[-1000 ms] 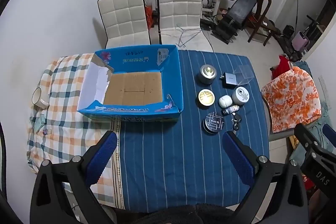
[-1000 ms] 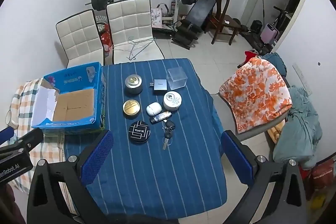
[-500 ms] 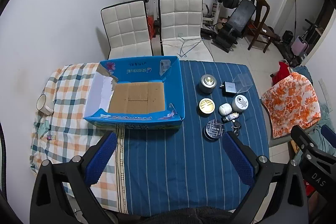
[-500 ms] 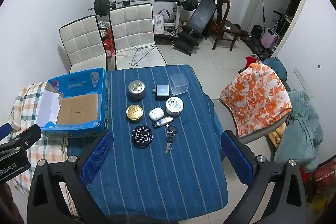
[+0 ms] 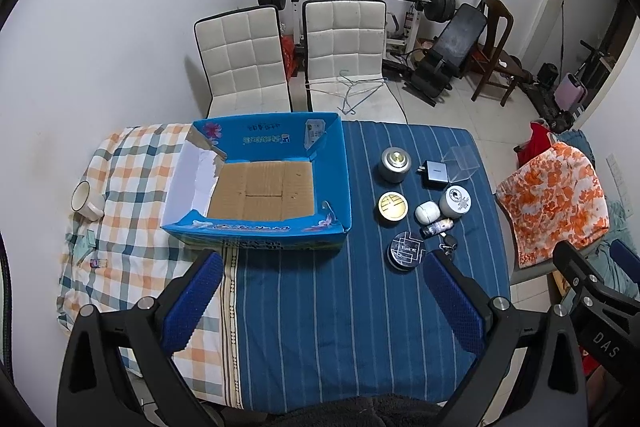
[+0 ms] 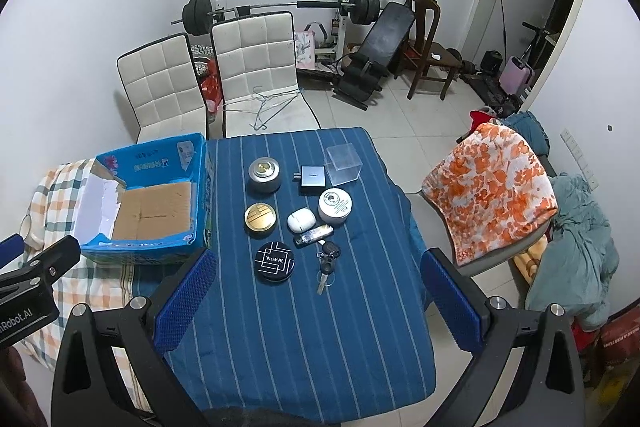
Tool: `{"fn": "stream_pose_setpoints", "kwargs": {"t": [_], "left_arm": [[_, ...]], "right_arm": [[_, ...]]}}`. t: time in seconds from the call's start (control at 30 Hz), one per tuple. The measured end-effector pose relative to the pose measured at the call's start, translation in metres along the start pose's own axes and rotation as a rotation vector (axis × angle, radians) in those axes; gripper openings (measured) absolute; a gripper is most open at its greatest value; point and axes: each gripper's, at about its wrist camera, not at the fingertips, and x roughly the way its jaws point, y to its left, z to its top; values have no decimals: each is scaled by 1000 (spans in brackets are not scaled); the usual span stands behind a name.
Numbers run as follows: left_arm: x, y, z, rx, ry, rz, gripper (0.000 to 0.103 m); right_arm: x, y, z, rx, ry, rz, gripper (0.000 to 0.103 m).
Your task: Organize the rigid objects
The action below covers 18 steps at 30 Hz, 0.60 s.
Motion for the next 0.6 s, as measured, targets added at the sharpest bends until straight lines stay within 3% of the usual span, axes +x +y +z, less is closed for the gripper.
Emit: {"fn": "stream_pose_setpoints", "kwargs": {"t": [0.6], "left_arm": [[-1,-9,4,-4,-1,-6,103]], "right_arm": [[-5,-15,1,-2,-25,-12,103]]}}
